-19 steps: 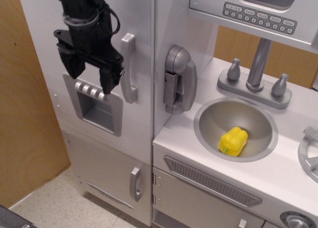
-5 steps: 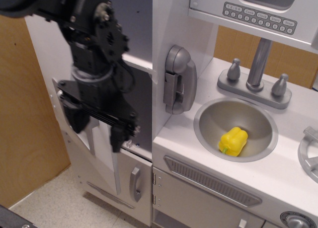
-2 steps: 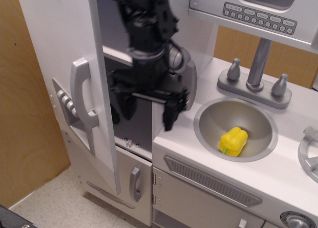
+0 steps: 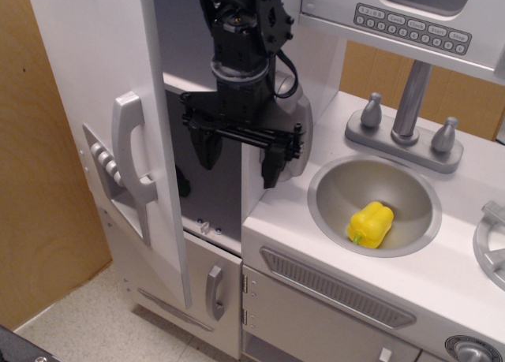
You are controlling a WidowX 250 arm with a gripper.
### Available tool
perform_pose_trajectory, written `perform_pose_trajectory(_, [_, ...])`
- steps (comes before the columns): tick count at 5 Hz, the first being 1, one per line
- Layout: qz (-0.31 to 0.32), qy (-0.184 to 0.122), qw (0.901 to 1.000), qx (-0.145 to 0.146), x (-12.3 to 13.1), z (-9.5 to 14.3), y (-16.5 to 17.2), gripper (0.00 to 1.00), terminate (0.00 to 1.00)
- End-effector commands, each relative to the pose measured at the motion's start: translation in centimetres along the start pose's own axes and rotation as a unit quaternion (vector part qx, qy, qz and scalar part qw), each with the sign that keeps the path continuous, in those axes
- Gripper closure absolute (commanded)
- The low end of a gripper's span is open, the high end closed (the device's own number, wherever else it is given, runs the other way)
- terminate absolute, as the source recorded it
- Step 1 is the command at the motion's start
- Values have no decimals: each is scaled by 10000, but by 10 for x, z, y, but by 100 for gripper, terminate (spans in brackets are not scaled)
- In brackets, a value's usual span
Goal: Open fridge
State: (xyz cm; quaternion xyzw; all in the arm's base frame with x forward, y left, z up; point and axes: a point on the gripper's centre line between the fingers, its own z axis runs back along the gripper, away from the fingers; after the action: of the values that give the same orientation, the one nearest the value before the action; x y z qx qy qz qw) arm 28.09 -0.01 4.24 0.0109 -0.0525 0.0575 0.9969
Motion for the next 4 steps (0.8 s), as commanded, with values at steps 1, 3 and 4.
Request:
perform_pose_trajectory(1, [53,-218,9994,275,-9,27,48,0,0])
perform_pose_trajectory(3, [-101,-123,9994,297,-49,42,99,0,0])
perform_pose_trajectory(4, [-170,-123,9987,455,-65,36,130,0,0])
